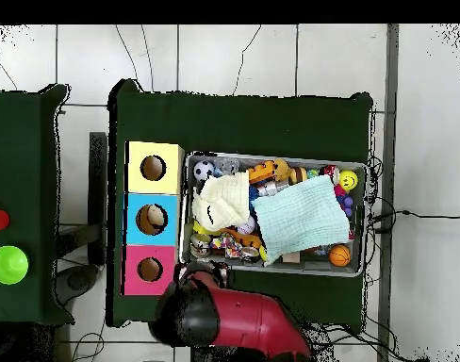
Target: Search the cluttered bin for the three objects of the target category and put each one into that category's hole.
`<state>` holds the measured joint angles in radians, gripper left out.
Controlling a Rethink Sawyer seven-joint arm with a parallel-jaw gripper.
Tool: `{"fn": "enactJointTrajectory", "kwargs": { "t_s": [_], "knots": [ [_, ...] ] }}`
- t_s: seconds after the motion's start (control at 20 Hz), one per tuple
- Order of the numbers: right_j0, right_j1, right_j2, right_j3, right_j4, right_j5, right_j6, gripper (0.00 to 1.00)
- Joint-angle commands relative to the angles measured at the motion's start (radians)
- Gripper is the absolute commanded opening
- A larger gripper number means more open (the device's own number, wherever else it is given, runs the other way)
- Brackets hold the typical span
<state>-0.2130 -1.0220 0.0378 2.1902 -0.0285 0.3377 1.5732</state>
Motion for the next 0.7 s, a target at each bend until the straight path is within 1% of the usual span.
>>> {"fn": "enactJointTrajectory", "kwargs": {
  "t_s": [0.05, 0.1, 0.15, 0.2, 0.3, 0.4, 0.55, 0.7],
  "knots": [
    [-0.101, 0.219, 0.117, -0.116, -0.102, -0.119, -0.008, 1.0],
    [-0.123, 0.259, 0.135, -0.129, -0.11, -0.147, -0.01, 1.0],
    [-0.131, 0.281, 0.141, -0.138, -0.117, -0.158, -0.002, 1.0],
    [-0.143, 0.322, 0.149, -0.155, -0.125, -0.189, 0.003, 1.0],
    [-0.157, 0.38, 0.165, -0.184, -0.135, -0.223, 0.017, 1.0],
    [-0.155, 0.419, 0.166, -0.212, -0.139, -0.239, 0.039, 1.0],
    [-0.132, 0.433, 0.15, -0.235, -0.137, -0.243, 0.069, 1.0],
    [-0.117, 0.441, 0.14, -0.235, -0.128, -0.252, 0.092, 1.0]
  ]
}}
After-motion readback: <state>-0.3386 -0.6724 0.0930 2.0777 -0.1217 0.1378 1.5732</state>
